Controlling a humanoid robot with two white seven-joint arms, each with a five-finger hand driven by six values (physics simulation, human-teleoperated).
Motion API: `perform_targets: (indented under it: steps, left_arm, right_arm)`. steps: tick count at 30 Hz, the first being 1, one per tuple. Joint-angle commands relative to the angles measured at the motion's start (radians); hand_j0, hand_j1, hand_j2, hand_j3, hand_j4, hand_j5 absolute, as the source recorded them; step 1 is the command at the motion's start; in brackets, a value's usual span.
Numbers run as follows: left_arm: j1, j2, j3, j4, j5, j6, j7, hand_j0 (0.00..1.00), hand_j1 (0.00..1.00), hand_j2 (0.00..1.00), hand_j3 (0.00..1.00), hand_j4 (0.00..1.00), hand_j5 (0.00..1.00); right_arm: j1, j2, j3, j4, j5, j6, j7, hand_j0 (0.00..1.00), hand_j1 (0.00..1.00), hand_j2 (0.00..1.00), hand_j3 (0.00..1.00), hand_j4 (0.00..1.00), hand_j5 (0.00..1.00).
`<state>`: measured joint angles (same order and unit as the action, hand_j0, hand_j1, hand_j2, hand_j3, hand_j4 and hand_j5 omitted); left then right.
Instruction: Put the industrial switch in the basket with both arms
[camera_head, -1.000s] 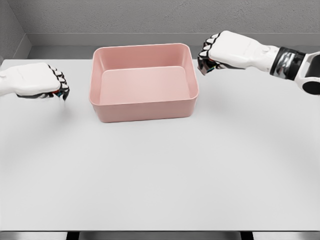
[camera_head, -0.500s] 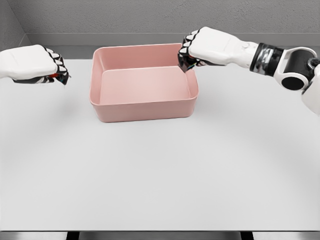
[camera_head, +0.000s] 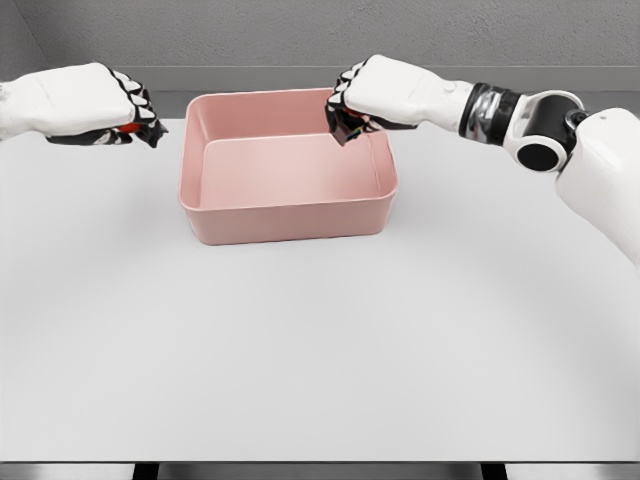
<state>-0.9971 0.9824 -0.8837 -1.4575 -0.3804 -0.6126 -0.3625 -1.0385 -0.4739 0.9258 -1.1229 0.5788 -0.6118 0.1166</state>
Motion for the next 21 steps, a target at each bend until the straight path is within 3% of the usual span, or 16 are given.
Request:
perform_targets:
  steps: [1,6,14,18,21]
  left_arm:
    - [0.0,-0.031,-0.017,0.002,0.005,0.002,0.001,0.46,0.46,0.46,0.46,0.46,0.46]
    - [-0.021,-0.073,-0.037,0.003,0.001,0.002,0.001,0.46,0.46,0.46,0.46,0.46,0.46]
    - [-0.041,-0.14,-0.041,0.003,0.006,0.002,0.002,0.46,0.46,0.46,0.46,0.46,0.46]
    - [-0.055,-0.2,-0.043,0.008,-0.002,0.002,-0.001,0.46,0.46,0.46,0.46,0.46,0.46]
    - [-0.057,-0.283,-0.047,0.104,-0.021,0.002,-0.003,0.46,0.46,0.46,0.46,0.46,0.46]
  right_arm:
    - [0.0,0.021,-0.001,0.006,-0.005,0.001,0.0,0.51,0.51,0.51,0.51,0.51,0.51]
    - [0.009,0.024,-0.001,0.006,-0.005,0.001,0.0,1.0,1.0,1.0,1.0,1.0,1.0]
    - [0.006,0.014,-0.012,0.011,-0.008,0.001,0.0,1.0,1.0,1.0,1.0,1.0,1.0]
    - [0.009,-0.019,-0.016,0.083,-0.014,0.001,-0.002,1.0,1.0,1.0,1.0,1.0,1.0]
    - [0.023,-0.045,-0.062,0.124,-0.013,0.001,-0.002,1.0,1.0,1.0,1.0,1.0,1.0]
